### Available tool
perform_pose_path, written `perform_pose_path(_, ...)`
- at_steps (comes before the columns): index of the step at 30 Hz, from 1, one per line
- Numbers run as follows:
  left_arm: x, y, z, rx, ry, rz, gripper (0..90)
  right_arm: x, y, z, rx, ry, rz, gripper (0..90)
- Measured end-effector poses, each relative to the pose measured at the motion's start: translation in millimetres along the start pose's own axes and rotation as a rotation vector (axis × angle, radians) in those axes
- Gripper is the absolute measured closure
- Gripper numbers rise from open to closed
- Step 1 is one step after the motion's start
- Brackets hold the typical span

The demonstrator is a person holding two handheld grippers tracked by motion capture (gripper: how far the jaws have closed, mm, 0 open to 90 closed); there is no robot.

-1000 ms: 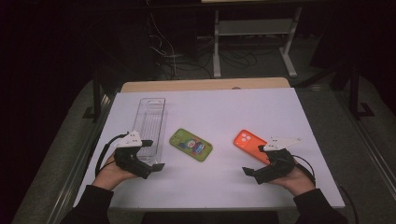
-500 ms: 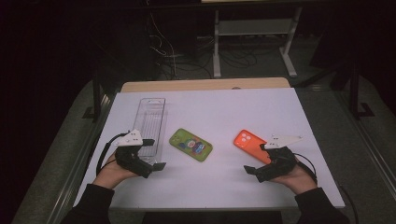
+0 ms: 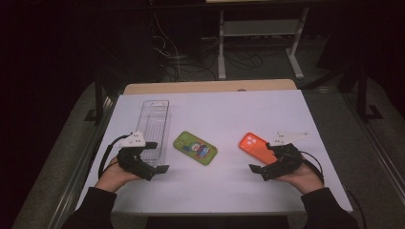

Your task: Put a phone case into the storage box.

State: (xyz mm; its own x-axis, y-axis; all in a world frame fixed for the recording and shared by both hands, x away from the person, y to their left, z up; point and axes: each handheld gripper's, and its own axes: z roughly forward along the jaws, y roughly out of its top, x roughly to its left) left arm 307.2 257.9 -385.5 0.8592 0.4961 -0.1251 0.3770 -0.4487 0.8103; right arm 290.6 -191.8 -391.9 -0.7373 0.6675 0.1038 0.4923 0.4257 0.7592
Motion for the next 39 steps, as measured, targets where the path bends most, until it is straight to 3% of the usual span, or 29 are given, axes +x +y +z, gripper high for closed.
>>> perform_pose_path(6, -1.0, 1.0, -0.6, -0.001, 0.010, 0.009, 0.0, -2.9, 9.3, -1.2, 0.025, 0.007, 0.004, 0.0)
perform_pose_path(19, -1.3, 0.3, 1.2, 0.006, 0.001, 0.003, 0.0, -14.2, 27.7, 2.2, 0.003, -0.001, -0.013, 0.0)
perform_pose_path(26, 0.6, 0.7, 1.1, 0.013, 0.003, 0.026, 0.0, -20.5, 34.9, 6.5, 0.021, 0.001, -0.011, 0.0)
perform_pose_path(28, 0.3, 0.3, 1.2, 0.007, 0.004, 0.007, 0.0, -23.1, 36.8, 9.2, 0.025, -0.004, -0.008, 0.0)
perform_pose_path(39, 1.3, 0.4, 0.0, -0.006, 0.002, -0.004, 0.0, -38.0, 46.7, 17.8, 0.030, -0.009, -0.005, 0.0)
